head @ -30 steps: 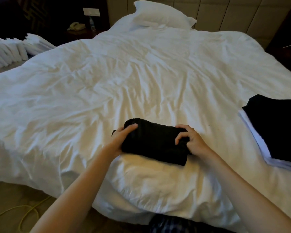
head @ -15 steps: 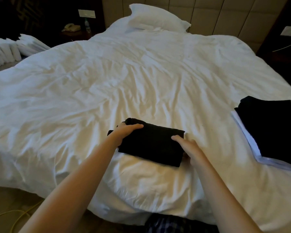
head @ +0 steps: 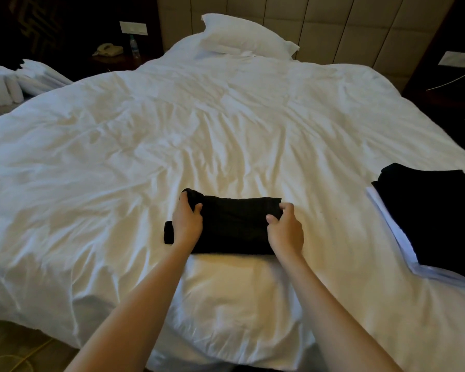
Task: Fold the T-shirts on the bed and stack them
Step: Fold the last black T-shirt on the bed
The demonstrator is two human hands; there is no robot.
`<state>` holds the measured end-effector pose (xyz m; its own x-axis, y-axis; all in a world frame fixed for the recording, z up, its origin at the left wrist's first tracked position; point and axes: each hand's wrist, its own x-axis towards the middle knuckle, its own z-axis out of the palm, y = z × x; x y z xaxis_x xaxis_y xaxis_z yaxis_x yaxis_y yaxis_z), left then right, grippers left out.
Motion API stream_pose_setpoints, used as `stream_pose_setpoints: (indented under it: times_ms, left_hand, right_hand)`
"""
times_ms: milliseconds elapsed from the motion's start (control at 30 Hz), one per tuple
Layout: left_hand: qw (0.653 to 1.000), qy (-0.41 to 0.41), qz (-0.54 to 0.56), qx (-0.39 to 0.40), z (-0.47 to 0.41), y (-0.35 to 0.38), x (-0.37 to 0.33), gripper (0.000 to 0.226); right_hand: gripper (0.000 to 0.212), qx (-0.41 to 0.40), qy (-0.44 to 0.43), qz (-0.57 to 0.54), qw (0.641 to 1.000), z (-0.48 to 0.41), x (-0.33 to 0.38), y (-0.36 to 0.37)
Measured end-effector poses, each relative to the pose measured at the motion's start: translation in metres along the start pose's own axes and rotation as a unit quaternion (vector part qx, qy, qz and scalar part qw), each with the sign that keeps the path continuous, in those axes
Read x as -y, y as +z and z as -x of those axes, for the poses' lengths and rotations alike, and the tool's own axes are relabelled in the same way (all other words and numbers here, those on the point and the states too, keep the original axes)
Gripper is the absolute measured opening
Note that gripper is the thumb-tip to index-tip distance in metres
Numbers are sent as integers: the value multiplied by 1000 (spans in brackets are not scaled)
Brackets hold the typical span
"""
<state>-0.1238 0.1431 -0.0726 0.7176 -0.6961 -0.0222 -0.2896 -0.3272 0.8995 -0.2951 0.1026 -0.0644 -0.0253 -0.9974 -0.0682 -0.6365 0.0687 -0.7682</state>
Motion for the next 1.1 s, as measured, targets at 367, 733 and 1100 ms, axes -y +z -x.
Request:
stream_pose_setpoints:
  times_ms: [367,733,1100]
  left_hand:
    - [977,88,-151,-122,5,1,-19,74]
    - [911,141,-377,88,7,43,12,57]
    - [945,11,-323,46,3,37,16,72]
  right_hand:
    - [38,-76,-133,187,970,-33,13,9]
    - [57,160,-202,282,924,-47,-4,42]
    - [65,180,-105,203,957,-59,-14,31]
